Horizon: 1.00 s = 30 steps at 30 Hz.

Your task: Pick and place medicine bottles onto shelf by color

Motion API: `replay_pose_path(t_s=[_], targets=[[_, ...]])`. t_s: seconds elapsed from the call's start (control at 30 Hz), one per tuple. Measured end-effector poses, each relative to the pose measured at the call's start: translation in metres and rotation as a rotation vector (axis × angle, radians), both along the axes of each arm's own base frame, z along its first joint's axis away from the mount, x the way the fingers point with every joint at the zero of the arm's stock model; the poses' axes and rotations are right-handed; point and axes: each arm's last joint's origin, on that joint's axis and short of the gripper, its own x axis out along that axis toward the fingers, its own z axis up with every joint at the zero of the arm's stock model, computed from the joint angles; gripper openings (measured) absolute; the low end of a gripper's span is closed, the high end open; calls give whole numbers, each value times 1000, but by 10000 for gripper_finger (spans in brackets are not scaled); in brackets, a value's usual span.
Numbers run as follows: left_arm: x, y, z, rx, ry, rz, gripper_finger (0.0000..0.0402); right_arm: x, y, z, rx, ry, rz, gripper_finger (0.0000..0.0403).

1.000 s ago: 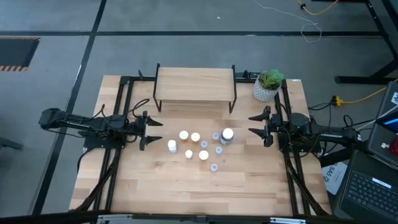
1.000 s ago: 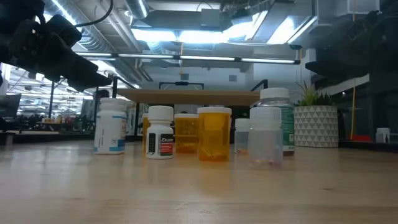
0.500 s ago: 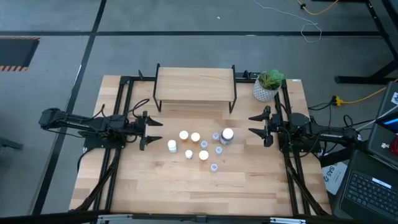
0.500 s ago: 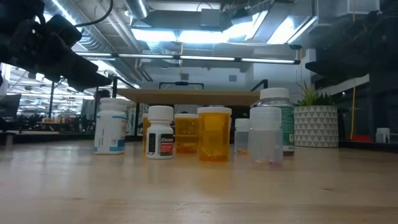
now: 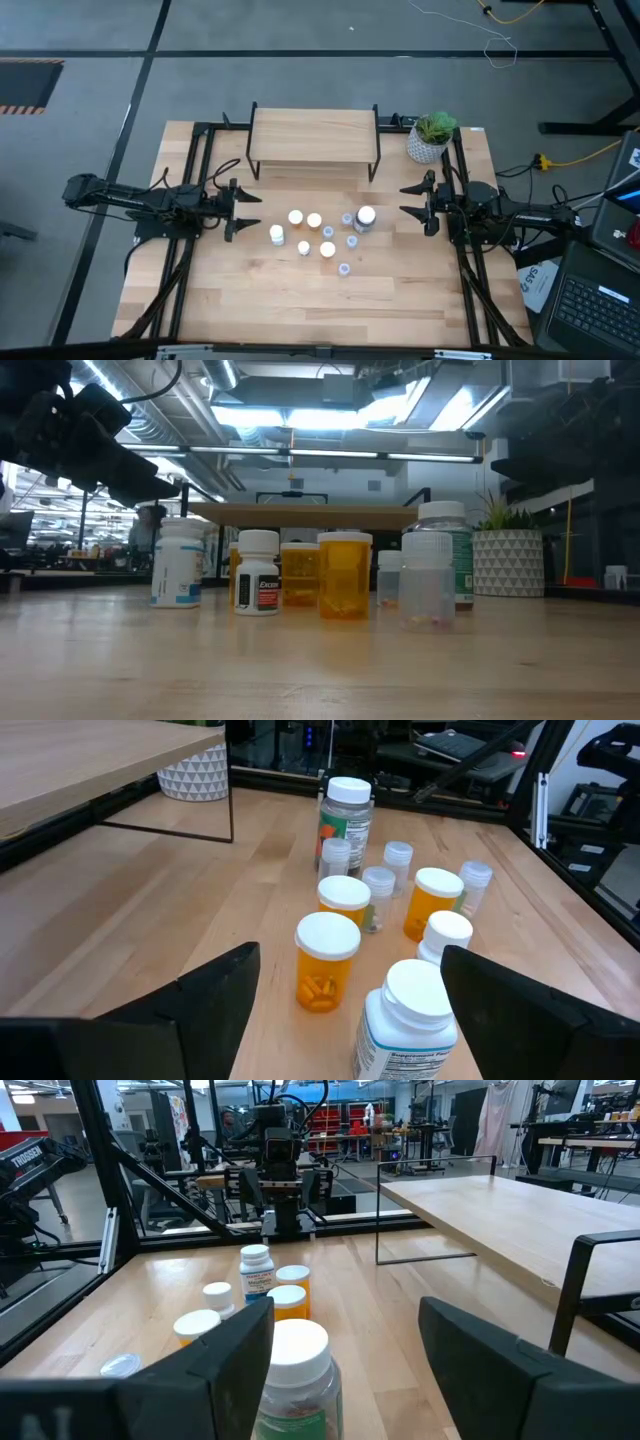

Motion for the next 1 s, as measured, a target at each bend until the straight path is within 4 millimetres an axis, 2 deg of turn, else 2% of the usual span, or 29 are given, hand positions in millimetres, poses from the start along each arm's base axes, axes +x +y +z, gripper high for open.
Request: replay_pose_path(t_s=[0.5, 0.63, 0.73, 0.83, 1.0], targets=[[0, 0, 0, 0, 0, 0, 308, 0, 0, 2, -28, -22, -2, 251], [0, 0, 0, 0, 0, 0, 308, 0, -1, 7, 11, -70, -29, 251], [0, 0, 0, 0, -1, 0, 308, -2, -1, 18, 41, -187, -29, 251], [0, 0, 0, 0, -2, 0, 308, -6, 2, 33, 13, -338, 43, 251], [0, 0, 1, 0, -5, 1, 308, -11, 4, 60, -29, -375, 115, 251]])
